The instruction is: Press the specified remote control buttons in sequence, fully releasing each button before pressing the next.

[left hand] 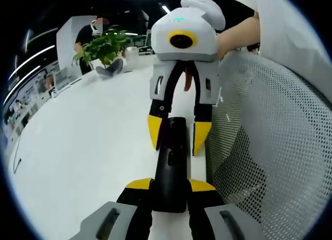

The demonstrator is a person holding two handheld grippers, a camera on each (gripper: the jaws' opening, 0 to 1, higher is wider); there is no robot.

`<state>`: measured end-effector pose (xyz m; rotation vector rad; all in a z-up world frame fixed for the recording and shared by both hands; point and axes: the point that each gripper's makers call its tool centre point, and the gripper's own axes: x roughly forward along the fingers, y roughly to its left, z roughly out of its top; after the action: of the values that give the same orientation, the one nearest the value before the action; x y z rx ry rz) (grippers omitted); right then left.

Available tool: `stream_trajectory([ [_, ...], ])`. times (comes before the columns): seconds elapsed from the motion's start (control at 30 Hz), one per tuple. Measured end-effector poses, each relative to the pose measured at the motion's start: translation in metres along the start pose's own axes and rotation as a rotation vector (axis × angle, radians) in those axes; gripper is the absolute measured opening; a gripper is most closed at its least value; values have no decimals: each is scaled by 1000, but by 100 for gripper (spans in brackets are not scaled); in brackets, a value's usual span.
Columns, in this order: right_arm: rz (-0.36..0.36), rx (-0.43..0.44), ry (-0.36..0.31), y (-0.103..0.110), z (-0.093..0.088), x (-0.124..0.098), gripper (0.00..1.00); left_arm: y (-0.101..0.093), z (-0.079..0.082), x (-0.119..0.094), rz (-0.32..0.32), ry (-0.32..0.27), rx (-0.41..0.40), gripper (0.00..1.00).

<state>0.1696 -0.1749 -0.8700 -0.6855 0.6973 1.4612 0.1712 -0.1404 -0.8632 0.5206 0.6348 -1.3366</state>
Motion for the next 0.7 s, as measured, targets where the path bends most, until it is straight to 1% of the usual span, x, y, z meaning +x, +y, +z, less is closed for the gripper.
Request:
stream_trajectory([
  [0.1, 1, 33, -10, -4, 2, -3, 23, 0, 0, 1, 3, 1, -2, 24],
  [0.13, -1, 24, -11, -4, 2, -2, 23, 0, 0, 0, 4, 1, -3, 24],
  [0.17, -6, -6, -20, -3, 2, -1, 23, 0, 0, 0, 5, 1, -3, 24],
  [0.2, -17, -43, -10, -4, 2, -1, 23, 0, 0, 0, 6, 2, -3, 24],
  [0.23, -17, -58, 1, -2, 1, -2, 22, 0, 0, 0, 6, 5, -4, 24],
  [0.3, -14, -19, -2, -1, 3, -1, 22, 0, 1, 1, 7, 24, 7, 24],
  [0.33, -18, -9, 4, -2, 3, -1, 21, 1, 1, 2, 11, 24, -5, 24],
  [0.43, -34, -15, 18, -2, 3, -1, 21, 3, 1, 2, 19, 22, -10, 25],
  [0.53, -42, 0, 10, -3, 3, -2, 20, 8, 2, 1, 40, 37, -2, 26],
  [0.57, -46, -2, 12, -3, 3, -2, 20, 11, 2, 0, 52, 44, -13, 26],
  [0.6, -47, -1, 15, -3, 3, -2, 20, 10, 3, 0, 46, 41, -57, 28],
  [0.63, -47, 0, 16, -3, 3, -2, 20, 9, 4, -2, 28, 31, -131, 30],
  [0.67, -48, 5, 15, -4, 3, -2, 20, 16, 7, -4, 57, 8, -153, 35],
  [0.7, -52, 11, 12, -4, 3, -2, 20, 19, 9, -7, 73, -9, -171, 40],
])
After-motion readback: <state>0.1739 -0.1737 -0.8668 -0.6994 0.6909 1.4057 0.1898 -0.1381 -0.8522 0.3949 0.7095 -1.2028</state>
